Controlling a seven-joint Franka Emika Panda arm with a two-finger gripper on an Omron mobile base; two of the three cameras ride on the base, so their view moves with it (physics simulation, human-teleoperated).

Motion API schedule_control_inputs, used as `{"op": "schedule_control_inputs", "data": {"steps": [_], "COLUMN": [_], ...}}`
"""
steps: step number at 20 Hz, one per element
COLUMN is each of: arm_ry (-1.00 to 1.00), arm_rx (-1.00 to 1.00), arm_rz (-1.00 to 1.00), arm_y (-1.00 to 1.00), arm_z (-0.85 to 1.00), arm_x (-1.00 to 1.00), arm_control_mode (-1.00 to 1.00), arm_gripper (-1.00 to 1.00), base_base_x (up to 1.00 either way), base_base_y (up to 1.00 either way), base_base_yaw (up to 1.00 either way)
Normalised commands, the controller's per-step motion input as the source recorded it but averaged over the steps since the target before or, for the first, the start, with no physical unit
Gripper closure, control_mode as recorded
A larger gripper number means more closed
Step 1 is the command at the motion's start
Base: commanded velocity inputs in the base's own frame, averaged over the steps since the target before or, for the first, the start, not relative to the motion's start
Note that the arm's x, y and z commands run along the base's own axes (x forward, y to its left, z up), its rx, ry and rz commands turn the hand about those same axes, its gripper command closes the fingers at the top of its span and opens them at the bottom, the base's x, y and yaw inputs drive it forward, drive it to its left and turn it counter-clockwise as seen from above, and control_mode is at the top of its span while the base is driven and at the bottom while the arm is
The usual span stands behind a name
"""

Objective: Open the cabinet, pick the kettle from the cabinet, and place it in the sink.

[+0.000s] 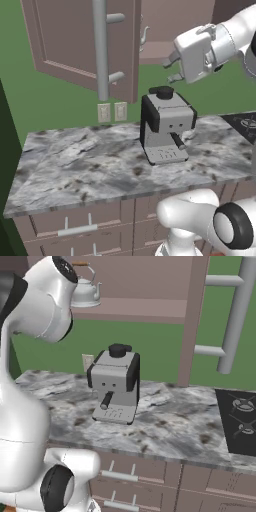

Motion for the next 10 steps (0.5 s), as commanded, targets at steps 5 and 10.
{"op": "schedule_control_inputs", "data": {"steps": [5, 10], "arm_ry": [0.0, 0.0], "arm_rx": [0.12, 0.15], "arm_rz": [0.0, 0.0], "arm_y": [-0.11, 0.05], "arm_z": [-0.12, -0.13], "arm_x": [0.49, 0.54], "arm_control_mode": [-1.0, -1.0], "arm_gripper": [-1.0, -1.0], "base_base_x": [0.0, 0.0], "base_base_y": [0.0, 0.0], "base_base_yaw": [0.0, 0.0]}}
